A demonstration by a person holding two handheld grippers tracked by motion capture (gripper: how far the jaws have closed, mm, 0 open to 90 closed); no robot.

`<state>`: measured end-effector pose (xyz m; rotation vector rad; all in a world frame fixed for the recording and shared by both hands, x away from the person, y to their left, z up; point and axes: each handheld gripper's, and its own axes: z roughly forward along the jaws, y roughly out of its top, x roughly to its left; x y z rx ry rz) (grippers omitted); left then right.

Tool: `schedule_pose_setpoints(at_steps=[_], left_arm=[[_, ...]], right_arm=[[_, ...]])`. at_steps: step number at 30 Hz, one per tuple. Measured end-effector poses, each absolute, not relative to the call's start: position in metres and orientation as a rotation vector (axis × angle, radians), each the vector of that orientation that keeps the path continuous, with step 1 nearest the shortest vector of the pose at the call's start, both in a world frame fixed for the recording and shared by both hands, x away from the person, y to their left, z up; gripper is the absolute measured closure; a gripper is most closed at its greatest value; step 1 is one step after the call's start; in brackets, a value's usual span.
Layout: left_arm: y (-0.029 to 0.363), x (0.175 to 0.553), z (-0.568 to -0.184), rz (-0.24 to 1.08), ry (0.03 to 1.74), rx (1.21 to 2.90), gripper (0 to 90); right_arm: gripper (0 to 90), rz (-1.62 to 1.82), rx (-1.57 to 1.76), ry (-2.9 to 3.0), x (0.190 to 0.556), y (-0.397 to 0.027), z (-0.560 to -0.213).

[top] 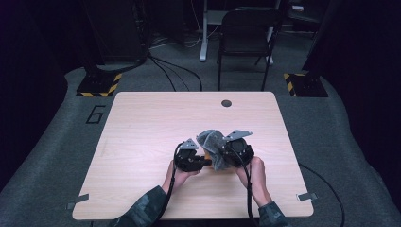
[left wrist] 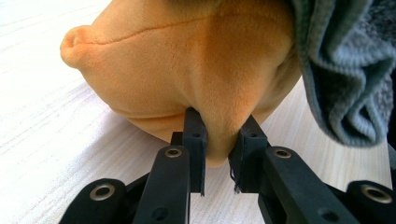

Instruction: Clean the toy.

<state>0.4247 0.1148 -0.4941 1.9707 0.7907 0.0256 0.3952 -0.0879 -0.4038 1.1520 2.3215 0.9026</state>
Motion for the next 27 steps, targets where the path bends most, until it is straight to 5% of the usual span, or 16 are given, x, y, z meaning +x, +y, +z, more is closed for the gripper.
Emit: schedule_pose_setpoints(at_steps=[27], left_arm=[[0.114, 0.424, -0.495, 0.006, 0.792, 1.967, 78.0]], right_arm=[[76.3, 0.803, 1.376, 2.229, 0.423, -0.145, -0.428]])
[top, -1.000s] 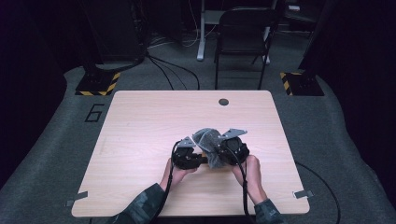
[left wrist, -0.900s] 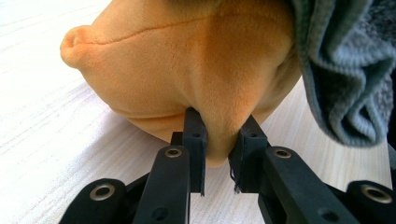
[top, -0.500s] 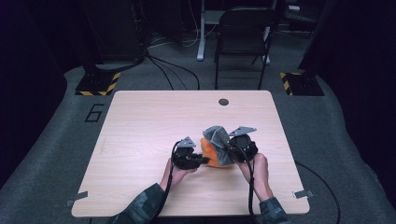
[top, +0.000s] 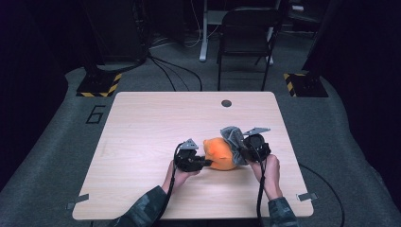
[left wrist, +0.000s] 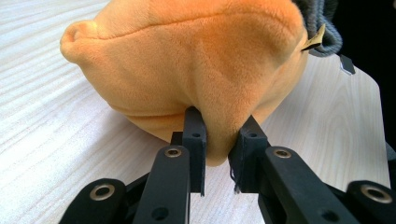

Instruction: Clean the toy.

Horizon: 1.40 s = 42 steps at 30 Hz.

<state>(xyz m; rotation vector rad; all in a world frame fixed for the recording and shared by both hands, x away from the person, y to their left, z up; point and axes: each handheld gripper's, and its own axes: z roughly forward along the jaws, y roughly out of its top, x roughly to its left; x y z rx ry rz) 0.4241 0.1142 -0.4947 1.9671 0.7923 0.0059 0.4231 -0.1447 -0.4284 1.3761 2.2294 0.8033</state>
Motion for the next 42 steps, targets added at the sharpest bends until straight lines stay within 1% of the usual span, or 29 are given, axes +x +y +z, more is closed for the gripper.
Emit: schedule_pose_setpoints(at_steps=[8, 20, 25, 31, 35, 37, 39, 42], left_arm=[[0.114, 0.424, -0.495, 0.014, 0.794, 1.965, 78.0], [0.115, 0.425, -0.495, 0.006, 0.793, 1.967, 77.9], [0.115, 0.425, -0.496, 0.004, 0.796, 1.963, 77.9], [0.115, 0.425, -0.496, 0.007, 0.794, 1.964, 77.8], [0.115, 0.425, -0.495, 0.008, 0.795, 1.966, 77.7], [0.116, 0.425, -0.496, 0.014, 0.787, 1.971, 77.6], [0.116, 0.425, -0.496, 0.017, 0.785, 1.973, 77.6], [0.116, 0.425, -0.496, 0.014, 0.789, 1.976, 77.3]], right_arm=[[76.4, 0.75, 1.478, 2.223, 0.435, -0.164, -0.452], [76.4, 0.609, 1.571, 2.276, 0.446, -0.171, -0.486], [76.6, 0.645, 1.553, 2.23, 0.442, -0.177, -0.469], [76.5, 0.793, 1.463, 2.141, 0.423, -0.178, -0.415], [76.5, 0.894, 1.346, 2.135, 0.405, -0.161, -0.384], [76.5, 0.915, 1.307, 2.177, 0.401, -0.147, -0.379], [76.4, 0.91, 1.265, 2.233, 0.401, -0.135, -0.384], [76.5, 0.79, 1.242, 2.301, 0.407, -0.117, -0.405]])
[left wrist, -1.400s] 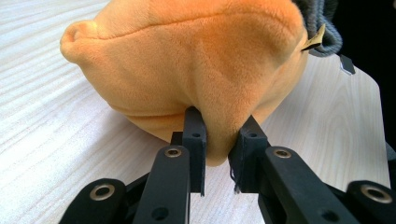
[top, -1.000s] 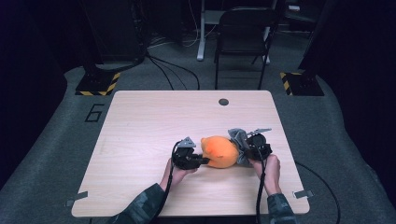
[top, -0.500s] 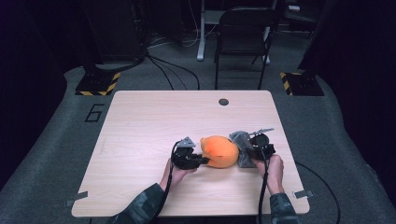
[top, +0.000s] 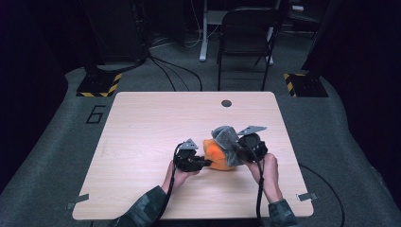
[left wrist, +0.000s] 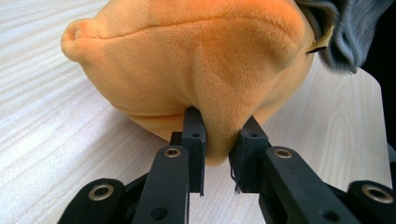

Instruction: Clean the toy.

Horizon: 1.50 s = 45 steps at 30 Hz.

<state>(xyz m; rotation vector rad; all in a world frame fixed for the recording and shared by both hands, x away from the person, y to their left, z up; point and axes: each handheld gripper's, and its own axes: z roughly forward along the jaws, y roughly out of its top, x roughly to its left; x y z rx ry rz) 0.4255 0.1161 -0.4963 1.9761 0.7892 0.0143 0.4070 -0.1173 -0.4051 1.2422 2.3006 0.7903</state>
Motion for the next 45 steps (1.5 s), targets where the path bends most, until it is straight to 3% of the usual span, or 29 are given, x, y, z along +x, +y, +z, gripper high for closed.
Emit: schedule_pose_setpoints(at_steps=[10, 20, 26, 37, 45], left_arm=[[0.115, 0.425, -0.499, 0.026, 0.791, 1.972, 70.2], [0.115, 0.422, -0.495, 0.1, 0.754, 1.998, 28.0], [0.117, 0.42, -0.496, 0.214, 0.62, 2.044, 15.5], [0.105, 0.413, -0.509, 0.554, 0.4, 2.149, 14.5], [0.097, 0.411, -0.515, 0.649, 0.332, 2.14, 16.2]], right_arm=[[76.8, 0.768, 1.266, 2.305, 0.414, -0.117, -0.424], [76.8, 0.782, 1.28, 2.313, 0.419, -0.122, -0.43], [76.8, 0.793, 1.306, 2.307, 0.421, -0.124, -0.431], [76.8, 0.806, 1.323, 2.307, 0.426, -0.127, -0.433], [76.8, 0.806, 1.328, 2.306, 0.428, -0.127, -0.434]])
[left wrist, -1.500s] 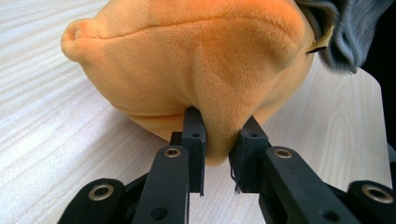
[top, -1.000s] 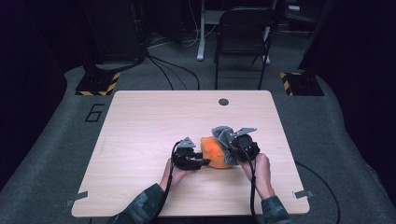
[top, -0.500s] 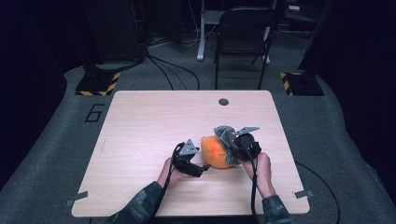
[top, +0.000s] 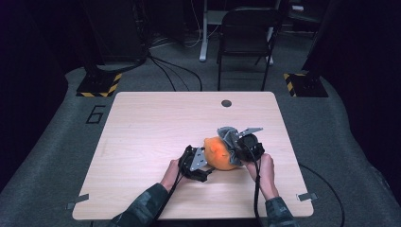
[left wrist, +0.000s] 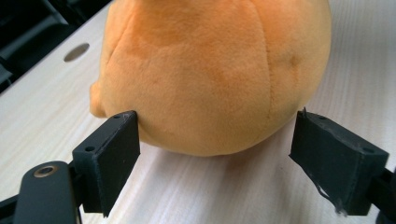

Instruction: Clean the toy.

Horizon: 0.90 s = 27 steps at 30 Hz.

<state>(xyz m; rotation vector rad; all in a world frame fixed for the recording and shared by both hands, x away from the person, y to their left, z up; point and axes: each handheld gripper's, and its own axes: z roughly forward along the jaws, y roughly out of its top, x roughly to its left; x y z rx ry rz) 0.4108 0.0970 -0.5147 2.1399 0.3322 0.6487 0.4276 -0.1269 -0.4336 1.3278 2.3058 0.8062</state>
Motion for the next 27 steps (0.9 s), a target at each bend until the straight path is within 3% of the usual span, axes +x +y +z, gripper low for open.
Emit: schedule_pose_setpoints(at_steps=[5, 17, 23, 27], left_arm=[[0.091, 0.41, -0.518, 0.703, 0.315, 2.137, 19.6], [0.089, 0.407, -0.52, 0.727, 0.317, 2.139, 61.1], [0.09, 0.407, -0.518, 0.715, 0.34, 2.127, 68.9], [0.093, 0.408, -0.518, 0.69, 0.359, 2.124, 70.3]], right_arm=[[76.8, 0.799, 1.329, 2.305, 0.428, -0.127, -0.434], [76.9, 0.8, 1.331, 2.304, 0.428, -0.126, -0.435], [76.9, 0.834, 1.324, 2.266, 0.425, -0.133, -0.426], [76.9, 0.781, 1.404, 2.153, 0.425, -0.161, -0.417]])
